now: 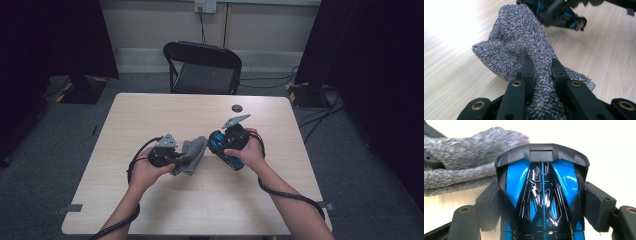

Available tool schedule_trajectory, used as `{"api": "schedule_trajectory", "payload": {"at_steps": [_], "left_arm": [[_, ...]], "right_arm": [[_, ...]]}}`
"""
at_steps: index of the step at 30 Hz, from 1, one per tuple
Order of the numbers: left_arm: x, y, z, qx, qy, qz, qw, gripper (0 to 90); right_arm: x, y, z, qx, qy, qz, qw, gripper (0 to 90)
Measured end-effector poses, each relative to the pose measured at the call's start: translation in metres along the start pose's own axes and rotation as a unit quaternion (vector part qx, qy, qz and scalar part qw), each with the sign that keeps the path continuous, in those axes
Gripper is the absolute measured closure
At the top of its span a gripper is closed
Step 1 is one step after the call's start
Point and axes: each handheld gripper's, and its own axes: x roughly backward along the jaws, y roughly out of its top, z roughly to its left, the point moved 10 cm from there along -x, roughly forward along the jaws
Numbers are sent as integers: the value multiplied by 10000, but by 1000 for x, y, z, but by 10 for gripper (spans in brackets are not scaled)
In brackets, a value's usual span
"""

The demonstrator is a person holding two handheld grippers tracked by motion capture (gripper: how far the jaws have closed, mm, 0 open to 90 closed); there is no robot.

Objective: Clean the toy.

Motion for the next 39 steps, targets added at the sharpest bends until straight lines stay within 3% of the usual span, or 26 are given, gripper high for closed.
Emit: {"api": "schedule_trajectory", "payload": {"at_steps": [4, 10, 19, 23, 28, 30, 39], "left_arm": [[9, -9, 9, 81, 138, 73, 9998, 770], [20, -12, 35, 391, 468, -107, 9981, 769], [11, 13, 53, 503, 808, -364, 9948, 768], [-1, 28, 48, 394, 775, -427, 9953, 768], [-17, 41, 30, 237, 436, -401, 9980, 768], [-22, 41, 24, 109, 361, -305, 9988, 767], [-24, 37, 16, 39, 165, -215, 9996, 767]], "right_arm": [[2, 1, -3, -6, -13, -16, 10000, 258], [6, 1, 2, 8, 72, -60, 10000, 258], [1, 0, 26, 221, 340, -10, 9992, 258], [-3, 1, 35, 317, 466, 30, 9984, 258], [-8, -2, 41, 343, 547, 92, 9979, 258], [-9, -3, 41, 318, 551, 88, 9979, 258], [-6, -6, 29, 216, 442, 101, 9987, 258]]}}
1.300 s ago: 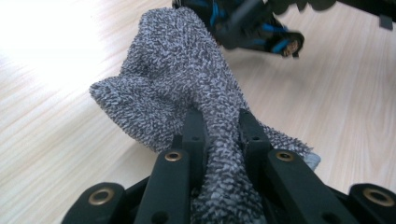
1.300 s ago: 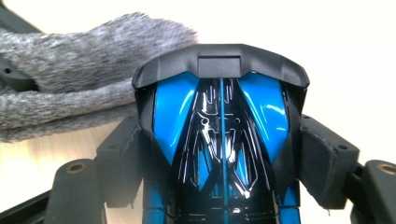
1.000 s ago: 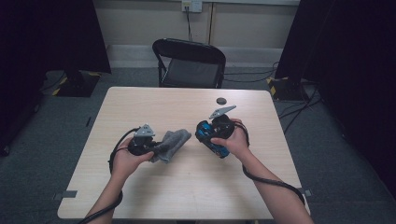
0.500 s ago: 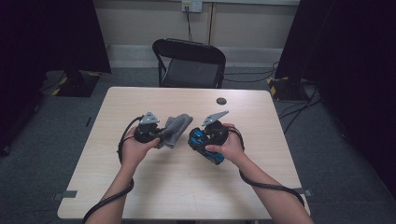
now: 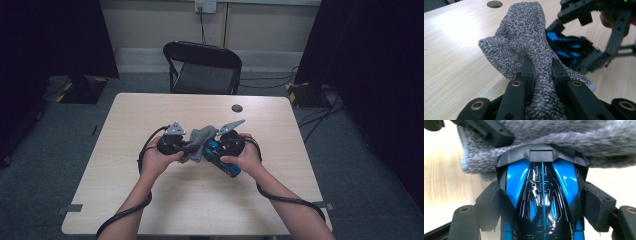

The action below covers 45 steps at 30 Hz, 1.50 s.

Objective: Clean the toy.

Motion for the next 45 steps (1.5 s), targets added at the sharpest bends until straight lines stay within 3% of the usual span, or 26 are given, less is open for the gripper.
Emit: {"api": "schedule_trajectory", "payload": {"at_steps": [10, 21, 32, 35, 37, 40, 45], "left_arm": [[7, -4, -8, -37, -126, 4, 9999, 767], [10, -14, -13, -20, -211, 6, 9998, 767], [16, -31, -16, -19, -281, 183, 9994, 767], [21, -34, -6, 2, -24, 206, 9998, 766], [25, -33, 10, 192, 324, 98, 9992, 765], [25, -28, 20, 285, 561, -2, 9980, 765], [8, -18, 7, 197, 465, -92, 9987, 763]], "right_arm": [[8, 4, -16, -82, -235, -34, 9997, 258], [14, 9, -23, -136, -329, -74, 9993, 258], [21, 11, -34, -257, -456, -160, 9985, 258], [26, 12, -36, -255, -477, -201, 9983, 258], [30, 14, -36, -262, -480, -243, 9982, 258], [33, 16, -33, -225, -464, -263, 9983, 258], [31, 23, -27, -156, -413, -306, 9986, 258]]}}
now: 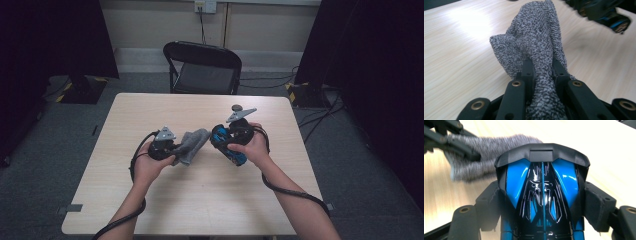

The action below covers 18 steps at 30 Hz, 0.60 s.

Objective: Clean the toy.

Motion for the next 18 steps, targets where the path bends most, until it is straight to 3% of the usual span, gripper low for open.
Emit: {"api": "schedule_trajectory", "payload": {"at_steps": [5, 12, 18], "left_arm": [[-17, 8, -18, -80, -47, -39, 9999, 761], [-29, 13, -41, -306, -315, 49, 9990, 763], [-36, 7, -53, -254, -537, 135, 9981, 763]], "right_arm": [[-7, 1, 3, 29, -16, 48, 10000, 258], [-9, 2, 2, -27, -88, 58, 9999, 258], [-9, 4, 0, -51, -149, 17, 9999, 258]]}}
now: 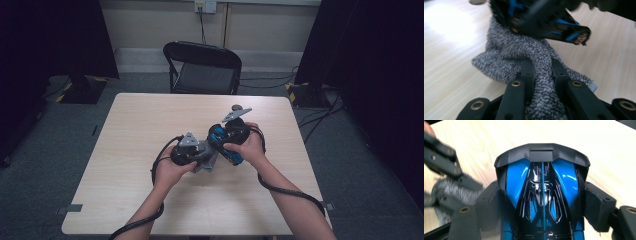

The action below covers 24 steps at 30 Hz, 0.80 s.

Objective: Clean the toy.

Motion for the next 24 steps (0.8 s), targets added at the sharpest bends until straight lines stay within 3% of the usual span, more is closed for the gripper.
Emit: {"api": "schedule_trajectory", "payload": {"at_steps": [10, 24], "left_arm": [[-15, -5, -23, -165, -316, 120, 9993, 764], [-24, -8, -41, -374, -573, 204, 9975, 763]], "right_arm": [[-5, 8, 2, -34, -16, -5, 10000, 258], [-6, 14, -4, -189, -67, -48, 9998, 258]]}}
